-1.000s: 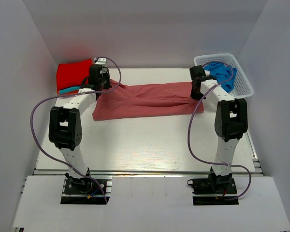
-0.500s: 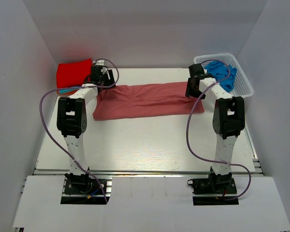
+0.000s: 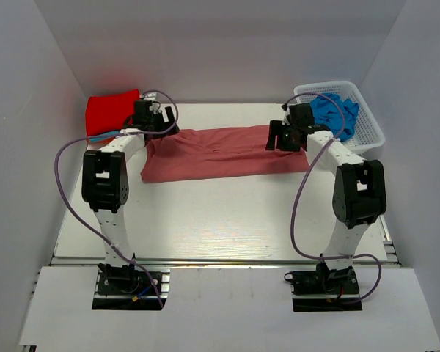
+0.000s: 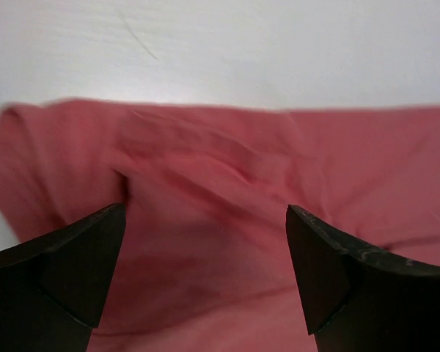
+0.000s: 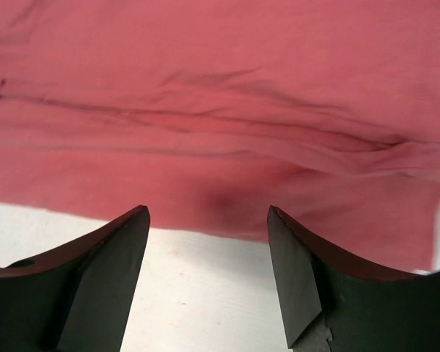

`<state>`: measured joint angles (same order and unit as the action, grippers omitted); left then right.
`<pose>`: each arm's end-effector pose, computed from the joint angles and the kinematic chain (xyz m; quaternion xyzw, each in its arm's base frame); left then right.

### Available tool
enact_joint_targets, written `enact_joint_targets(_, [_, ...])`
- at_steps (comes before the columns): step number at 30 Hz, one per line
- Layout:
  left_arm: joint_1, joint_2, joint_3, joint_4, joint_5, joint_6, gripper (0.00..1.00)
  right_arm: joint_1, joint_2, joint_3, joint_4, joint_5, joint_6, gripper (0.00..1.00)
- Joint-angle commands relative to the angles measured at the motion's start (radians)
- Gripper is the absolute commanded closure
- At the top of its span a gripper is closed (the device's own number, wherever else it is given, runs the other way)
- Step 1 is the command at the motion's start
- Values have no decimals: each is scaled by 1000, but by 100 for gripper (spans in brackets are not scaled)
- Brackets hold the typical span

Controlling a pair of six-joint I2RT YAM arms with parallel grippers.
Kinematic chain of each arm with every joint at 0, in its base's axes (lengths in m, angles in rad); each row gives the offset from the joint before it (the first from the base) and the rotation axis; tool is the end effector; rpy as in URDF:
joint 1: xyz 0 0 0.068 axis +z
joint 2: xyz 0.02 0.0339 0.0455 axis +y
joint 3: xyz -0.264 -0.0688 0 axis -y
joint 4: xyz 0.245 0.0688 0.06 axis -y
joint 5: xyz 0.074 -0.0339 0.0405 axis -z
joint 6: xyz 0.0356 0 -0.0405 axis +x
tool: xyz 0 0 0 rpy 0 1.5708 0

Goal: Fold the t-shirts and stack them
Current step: Fold the other side of the tshirt into a rectangle, then rotate the tshirt 75 degrees

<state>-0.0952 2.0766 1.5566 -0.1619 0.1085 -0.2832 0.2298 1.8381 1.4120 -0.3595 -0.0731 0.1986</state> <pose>0.4727 -0.0490 0.2058 -0.0614 0.8997 -0.1288 0.4125 0.4035 0.0971 0.2440 -0.0284 0.9230 0.1143 0.3664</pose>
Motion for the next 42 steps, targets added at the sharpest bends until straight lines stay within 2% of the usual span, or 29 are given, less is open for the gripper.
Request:
enact_joint_targets(1, [-24,-115,-88,47,186,-19,0,13,30,5,62,-109,-4,29])
enact_joint_targets(3, [-24,-115,-142,67,241,-53,0,17,84,51,38,-119,-4,29])
enact_joint_targets(8, [-24,-104,-199,47,221,-53,0,13,171,103,31,-80,21,29])
enact_joint_targets(12, [-15,-84,-228,35,212,-53,0,5,248,194,33,68,33,29])
enact_joint_targets(17, [-15,-30,-196,3,203,-53,0,-36,337,298,45,195,27,29])
enact_joint_targets(21, [-15,8,-156,-7,194,-53,0,-61,371,312,4,179,27,27])
enact_joint_targets(26, [-15,114,-57,-51,194,-53,0,-64,326,174,26,133,51,25])
enact_joint_targets(29, [-15,180,25,-31,276,-53,0,-66,296,85,15,118,87,25])
enact_joint_targets(32, [-15,311,201,-62,350,-62,0,-50,250,-26,-30,84,124,25])
enact_joint_targets(33, [-15,385,314,-76,396,-62,0,-34,212,-95,-10,40,128,25])
enact_joint_targets(35, [-24,453,469,-94,407,-71,0,-18,146,-200,-1,47,153,25])
enact_joint_targets(38, [-24,575,600,-85,436,-131,0,17,40,-361,-2,9,195,25])
enact_joint_targets(39, [-24,600,667,-41,480,-146,0,49,-14,-392,-4,-5,203,25])
enact_joint_targets(41, [-34,644,685,39,508,-224,0,100,-87,-499,-27,-57,210,23])
enact_joint_targets(42, [-34,657,685,138,529,-255,0,146,-105,-575,-24,-94,200,23])
